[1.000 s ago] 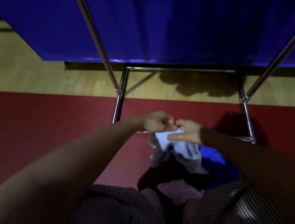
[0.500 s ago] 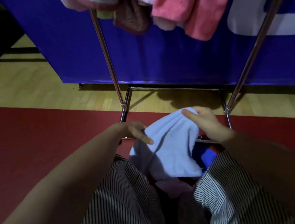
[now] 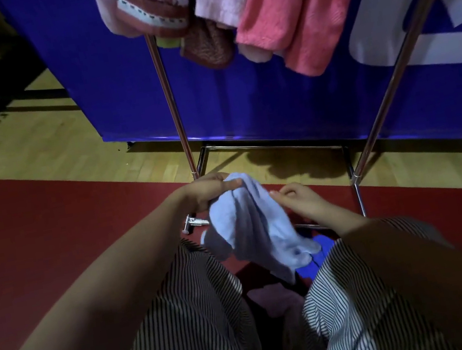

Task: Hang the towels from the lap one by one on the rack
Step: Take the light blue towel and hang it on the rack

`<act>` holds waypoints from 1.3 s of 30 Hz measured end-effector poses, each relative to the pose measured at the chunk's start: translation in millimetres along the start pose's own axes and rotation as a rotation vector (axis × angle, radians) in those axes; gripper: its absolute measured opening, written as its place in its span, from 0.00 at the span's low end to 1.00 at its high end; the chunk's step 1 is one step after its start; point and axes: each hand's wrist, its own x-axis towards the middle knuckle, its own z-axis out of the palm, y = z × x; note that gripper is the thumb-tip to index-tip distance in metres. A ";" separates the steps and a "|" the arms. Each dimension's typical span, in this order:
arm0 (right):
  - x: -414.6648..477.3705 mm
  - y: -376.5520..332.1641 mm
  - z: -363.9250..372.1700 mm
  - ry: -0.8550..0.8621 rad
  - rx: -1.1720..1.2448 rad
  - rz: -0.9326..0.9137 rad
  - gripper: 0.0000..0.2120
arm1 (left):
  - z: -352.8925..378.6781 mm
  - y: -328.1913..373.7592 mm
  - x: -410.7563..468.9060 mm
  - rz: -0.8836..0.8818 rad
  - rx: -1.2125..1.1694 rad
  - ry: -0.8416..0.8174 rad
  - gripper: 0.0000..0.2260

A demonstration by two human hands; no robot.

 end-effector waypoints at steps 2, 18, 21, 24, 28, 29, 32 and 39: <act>-2.0 -14.0 6.1 -0.026 0.088 -0.098 0.13 | 6.0 3.2 2.1 0.023 0.057 -0.059 0.13; 14.0 -14.9 10.8 -0.314 0.243 0.139 0.28 | 13.3 10.9 1.9 0.260 0.403 0.024 0.20; 15.7 -12.5 7.9 -0.247 0.435 0.054 0.16 | 5.6 6.5 -3.5 0.063 0.234 -0.045 0.15; 12.3 -13.5 4.1 -0.189 0.419 0.036 0.14 | 1.8 2.8 -7.2 0.121 0.240 -0.130 0.11; 8.1 -11.4 4.7 -0.266 0.208 0.044 0.20 | -1.1 3.8 -4.7 0.226 0.135 0.017 0.13; 8.0 -11.1 6.5 -0.294 0.156 0.044 0.24 | 0.7 4.2 -5.0 0.230 0.161 0.009 0.15; 1.4 -23.8 6.2 -0.266 0.111 -0.033 0.32 | 8.0 6.4 -5.1 0.239 0.367 -0.056 0.11; 4.1 -23.3 -0.1 -0.439 -0.254 -0.253 0.11 | 22.1 11.8 -0.5 0.226 0.637 -0.198 0.05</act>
